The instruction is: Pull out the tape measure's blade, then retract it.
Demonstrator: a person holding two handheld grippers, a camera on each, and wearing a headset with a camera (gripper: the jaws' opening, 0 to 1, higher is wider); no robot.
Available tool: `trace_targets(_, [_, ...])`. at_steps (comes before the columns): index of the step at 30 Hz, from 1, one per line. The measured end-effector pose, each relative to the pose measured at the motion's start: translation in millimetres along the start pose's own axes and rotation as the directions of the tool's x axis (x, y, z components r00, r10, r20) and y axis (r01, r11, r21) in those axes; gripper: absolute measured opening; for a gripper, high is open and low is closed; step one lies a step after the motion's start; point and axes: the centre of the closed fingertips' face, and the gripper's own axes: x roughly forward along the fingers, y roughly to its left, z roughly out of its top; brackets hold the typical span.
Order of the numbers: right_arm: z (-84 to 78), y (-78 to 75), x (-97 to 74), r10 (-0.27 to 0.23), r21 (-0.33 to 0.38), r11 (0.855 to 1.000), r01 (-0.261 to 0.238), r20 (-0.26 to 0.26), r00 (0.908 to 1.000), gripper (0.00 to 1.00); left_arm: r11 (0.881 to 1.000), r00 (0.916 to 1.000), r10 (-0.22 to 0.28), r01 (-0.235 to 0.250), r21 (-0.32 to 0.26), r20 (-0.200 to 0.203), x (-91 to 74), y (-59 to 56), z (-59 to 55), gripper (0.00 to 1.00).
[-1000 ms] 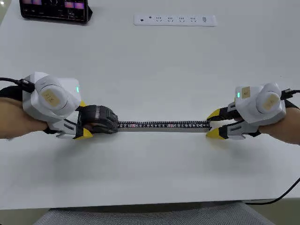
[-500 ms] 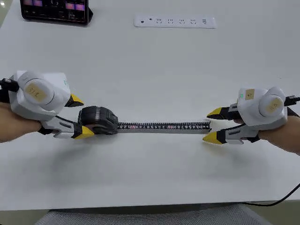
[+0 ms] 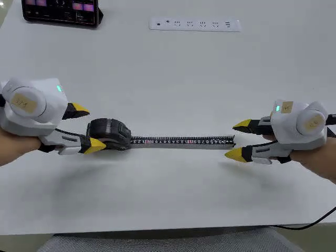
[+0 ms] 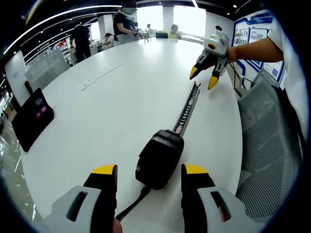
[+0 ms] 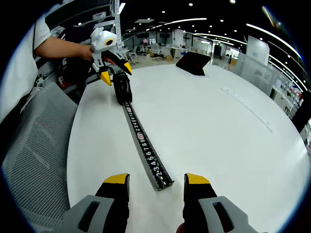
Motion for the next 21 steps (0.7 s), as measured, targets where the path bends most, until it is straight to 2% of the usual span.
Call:
trace_targets(2, [-0.6,2.2,-0.4,-0.007,0.006,1.0,0.007,0.003,1.0,0.43,1.0,0.9997,0.022,-0.022,0.008,0.008,-1.8,1.1,-0.5,0.5])
trace_targets(4, [-0.3,3.3,-2.0,-0.02,0.015,1.0,0.02,0.008,0.9998,0.44,0.999,0.9987,0.037,-0.036,-0.034,0.035,-4.6,2.2,2.0,0.51])
trace_targets(10, [3.9,4.2,-8.7,-0.068,0.042,0.997,0.066,0.04,0.9969,0.46,0.995,0.9942,0.075,-0.069,-0.075,0.078,-11.5,0.3,2.1,0.53])
trace_targets(14, [3.5,8.7,-11.2,-0.083,0.051,0.995,0.081,0.045,0.9955,0.48,0.989,0.9886,0.103,-0.09,-0.117,0.11,-17.8,-1.2,3.4,0.54])
trace_targets(18, [4.3,10.8,-13.4,-0.101,0.058,0.994,0.098,0.052,0.9935,0.51,0.984,0.9822,0.135,-0.117,-0.135,0.131,-23.9,-2.0,4.5,0.55])
trace_targets(21, [5.7,12.0,-14.5,-0.112,0.07,0.992,0.108,0.061,0.9919,0.52,0.981,0.9799,0.137,-0.114,-0.159,0.145,-27.3,-4.3,4.8,0.58])
